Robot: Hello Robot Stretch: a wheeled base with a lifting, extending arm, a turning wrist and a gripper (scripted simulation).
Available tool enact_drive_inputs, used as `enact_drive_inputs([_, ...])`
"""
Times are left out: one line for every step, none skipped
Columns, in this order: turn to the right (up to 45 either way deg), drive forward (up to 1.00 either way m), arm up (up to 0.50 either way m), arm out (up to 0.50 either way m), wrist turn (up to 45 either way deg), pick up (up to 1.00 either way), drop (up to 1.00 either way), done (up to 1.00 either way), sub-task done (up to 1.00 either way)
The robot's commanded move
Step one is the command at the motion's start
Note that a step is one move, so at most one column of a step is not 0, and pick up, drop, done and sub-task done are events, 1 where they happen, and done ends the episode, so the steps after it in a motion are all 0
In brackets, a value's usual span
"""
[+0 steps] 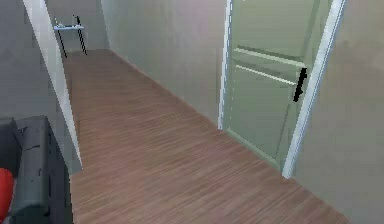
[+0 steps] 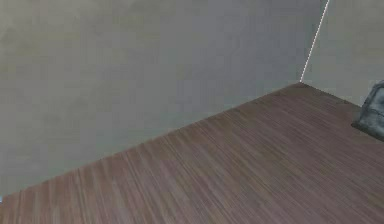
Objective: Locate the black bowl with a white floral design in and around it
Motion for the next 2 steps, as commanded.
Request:
enact_drive_inputs([-6.0,0.00,0.00,0.00,0.0,0.00,0.00,0.00,0.00])
enact_drive_inputs([0.0,0.70,0.00,0.00,0.0,0.00,0.00,0.00,0.00])
